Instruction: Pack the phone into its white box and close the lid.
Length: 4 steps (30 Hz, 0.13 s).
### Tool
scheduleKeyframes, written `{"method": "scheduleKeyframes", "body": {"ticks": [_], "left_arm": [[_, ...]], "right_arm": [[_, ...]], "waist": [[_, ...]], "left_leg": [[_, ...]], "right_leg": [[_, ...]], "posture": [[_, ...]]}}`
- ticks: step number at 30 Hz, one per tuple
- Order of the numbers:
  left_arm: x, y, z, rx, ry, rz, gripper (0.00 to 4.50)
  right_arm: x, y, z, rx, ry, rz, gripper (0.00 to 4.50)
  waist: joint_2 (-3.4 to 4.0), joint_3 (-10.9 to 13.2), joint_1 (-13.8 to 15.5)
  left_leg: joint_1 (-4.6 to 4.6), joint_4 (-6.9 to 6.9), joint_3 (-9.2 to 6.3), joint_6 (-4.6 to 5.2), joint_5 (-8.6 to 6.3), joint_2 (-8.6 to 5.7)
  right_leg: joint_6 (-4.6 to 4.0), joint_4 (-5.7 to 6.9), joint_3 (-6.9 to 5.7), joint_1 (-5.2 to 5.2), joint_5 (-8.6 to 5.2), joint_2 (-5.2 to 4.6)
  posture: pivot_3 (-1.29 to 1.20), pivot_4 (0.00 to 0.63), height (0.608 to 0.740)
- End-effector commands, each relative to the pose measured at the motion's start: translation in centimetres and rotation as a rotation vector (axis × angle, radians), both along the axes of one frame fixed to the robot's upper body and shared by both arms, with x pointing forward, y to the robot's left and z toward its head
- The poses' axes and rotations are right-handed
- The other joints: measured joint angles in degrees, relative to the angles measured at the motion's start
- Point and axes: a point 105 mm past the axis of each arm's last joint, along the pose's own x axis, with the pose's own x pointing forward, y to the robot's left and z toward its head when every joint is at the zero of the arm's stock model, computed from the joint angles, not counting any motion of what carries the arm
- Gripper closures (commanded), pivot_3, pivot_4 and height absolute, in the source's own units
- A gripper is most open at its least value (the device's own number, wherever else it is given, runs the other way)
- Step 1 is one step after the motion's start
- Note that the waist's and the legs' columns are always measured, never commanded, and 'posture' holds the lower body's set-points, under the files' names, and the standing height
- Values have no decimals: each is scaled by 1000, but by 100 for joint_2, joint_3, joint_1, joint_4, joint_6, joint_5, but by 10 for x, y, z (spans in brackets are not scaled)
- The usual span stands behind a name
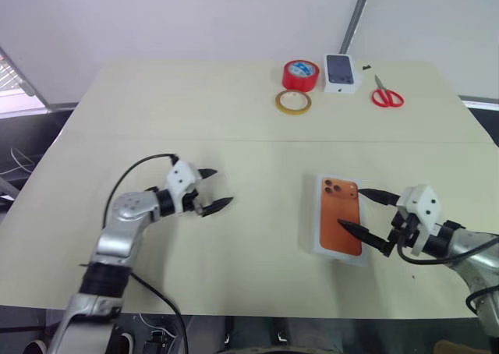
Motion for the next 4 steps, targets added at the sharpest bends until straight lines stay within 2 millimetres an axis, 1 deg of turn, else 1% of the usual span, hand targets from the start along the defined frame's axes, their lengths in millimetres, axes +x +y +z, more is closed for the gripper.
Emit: {"method": "scheduleKeyframes", "body": {"ticks": [1,4], "left_arm": [[-5,13,16,-2,-59,21,31],[-6,24,17,22,-74,57,31]], "right_arm": [[10,-4,14,-30,-69,25,0],[19,-6,16,-29,-81,32,0]], "waist": [[11,6,7],[17,8,24]], "left_leg": [[1,-1,-1,0,0,0],[2,-1,0,0,0,0]], "right_leg": [[-1,1,0,2,0,0],[-2,1,0,1,0,-1]], "posture": [[0,150,740],[0,150,740]]}}
